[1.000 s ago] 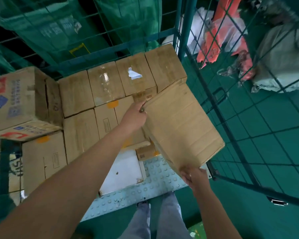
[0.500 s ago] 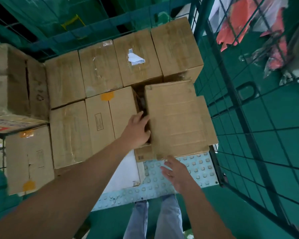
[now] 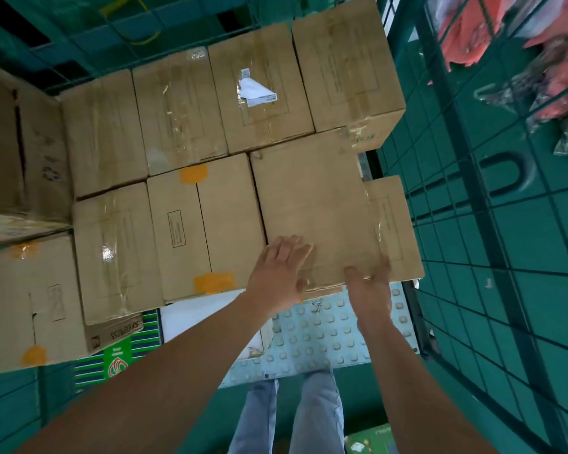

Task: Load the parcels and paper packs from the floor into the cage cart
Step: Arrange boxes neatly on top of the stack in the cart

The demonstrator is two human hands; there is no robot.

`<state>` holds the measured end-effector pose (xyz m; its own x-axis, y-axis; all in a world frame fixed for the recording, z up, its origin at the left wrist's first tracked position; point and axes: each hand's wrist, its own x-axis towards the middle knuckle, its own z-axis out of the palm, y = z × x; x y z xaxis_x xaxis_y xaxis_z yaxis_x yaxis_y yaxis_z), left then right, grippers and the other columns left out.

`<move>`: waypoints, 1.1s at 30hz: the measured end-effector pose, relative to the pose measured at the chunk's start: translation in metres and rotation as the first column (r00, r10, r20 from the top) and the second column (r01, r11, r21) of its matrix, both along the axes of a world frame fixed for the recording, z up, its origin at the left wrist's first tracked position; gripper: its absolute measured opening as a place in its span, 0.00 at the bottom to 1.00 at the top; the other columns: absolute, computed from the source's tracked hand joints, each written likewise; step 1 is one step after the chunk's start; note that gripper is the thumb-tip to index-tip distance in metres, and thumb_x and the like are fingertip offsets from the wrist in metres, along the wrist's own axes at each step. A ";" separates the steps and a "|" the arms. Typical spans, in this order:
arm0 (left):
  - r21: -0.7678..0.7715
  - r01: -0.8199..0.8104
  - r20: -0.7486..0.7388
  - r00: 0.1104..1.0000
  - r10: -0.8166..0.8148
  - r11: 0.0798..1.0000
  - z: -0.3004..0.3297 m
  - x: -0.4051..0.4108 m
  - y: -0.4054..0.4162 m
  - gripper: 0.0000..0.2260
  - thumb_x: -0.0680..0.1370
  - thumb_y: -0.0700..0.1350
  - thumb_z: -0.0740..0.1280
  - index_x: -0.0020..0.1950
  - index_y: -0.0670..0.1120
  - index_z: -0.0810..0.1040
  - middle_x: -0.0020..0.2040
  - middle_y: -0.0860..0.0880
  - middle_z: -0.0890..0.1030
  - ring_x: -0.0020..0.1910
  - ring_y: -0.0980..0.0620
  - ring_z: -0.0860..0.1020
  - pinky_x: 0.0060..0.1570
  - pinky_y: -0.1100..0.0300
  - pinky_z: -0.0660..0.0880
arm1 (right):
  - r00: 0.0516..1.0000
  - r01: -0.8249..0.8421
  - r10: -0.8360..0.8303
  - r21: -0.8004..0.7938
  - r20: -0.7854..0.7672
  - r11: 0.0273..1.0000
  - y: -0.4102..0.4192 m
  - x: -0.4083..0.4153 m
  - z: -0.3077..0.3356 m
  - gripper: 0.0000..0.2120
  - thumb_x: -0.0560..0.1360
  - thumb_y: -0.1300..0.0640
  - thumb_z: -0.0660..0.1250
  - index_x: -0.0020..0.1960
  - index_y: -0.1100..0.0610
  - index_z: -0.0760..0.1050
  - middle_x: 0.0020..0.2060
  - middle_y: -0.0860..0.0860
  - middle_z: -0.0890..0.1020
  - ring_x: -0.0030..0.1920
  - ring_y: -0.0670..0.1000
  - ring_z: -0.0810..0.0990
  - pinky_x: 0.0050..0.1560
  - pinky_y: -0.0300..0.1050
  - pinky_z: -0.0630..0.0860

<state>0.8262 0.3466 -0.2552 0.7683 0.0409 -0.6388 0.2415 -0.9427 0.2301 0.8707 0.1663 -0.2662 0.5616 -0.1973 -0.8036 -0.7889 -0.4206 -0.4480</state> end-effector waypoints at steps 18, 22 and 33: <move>0.087 -0.111 -0.172 0.977 0.125 0.990 0.002 0.008 -0.025 0.35 0.82 0.63 0.60 0.84 0.52 0.52 0.84 0.45 0.46 0.83 0.42 0.48 0.80 0.42 0.46 | 0.996 -0.062 0.075 0.206 -0.053 0.977 -0.029 0.008 0.003 0.43 0.79 0.54 0.65 0.83 0.37 0.42 0.74 0.48 0.71 0.50 0.50 0.79 0.49 0.46 0.76; 0.002 -0.200 -0.166 0.966 0.197 0.980 0.027 -0.003 -0.040 0.34 0.82 0.63 0.61 0.83 0.51 0.54 0.85 0.47 0.47 0.83 0.43 0.50 0.80 0.43 0.51 | 0.997 0.004 0.015 0.241 -0.077 0.970 -0.034 -0.015 0.041 0.43 0.81 0.54 0.65 0.83 0.40 0.40 0.51 0.51 0.81 0.45 0.51 0.80 0.48 0.48 0.78; -0.381 -0.645 -0.309 0.764 0.567 0.662 0.117 -0.114 -0.085 0.27 0.83 0.54 0.65 0.80 0.47 0.65 0.76 0.48 0.66 0.65 0.50 0.72 0.57 0.61 0.73 | 0.919 0.393 -0.364 0.269 -0.155 0.879 -0.069 -0.153 0.141 0.38 0.83 0.54 0.64 0.84 0.43 0.44 0.67 0.56 0.75 0.65 0.59 0.78 0.69 0.55 0.74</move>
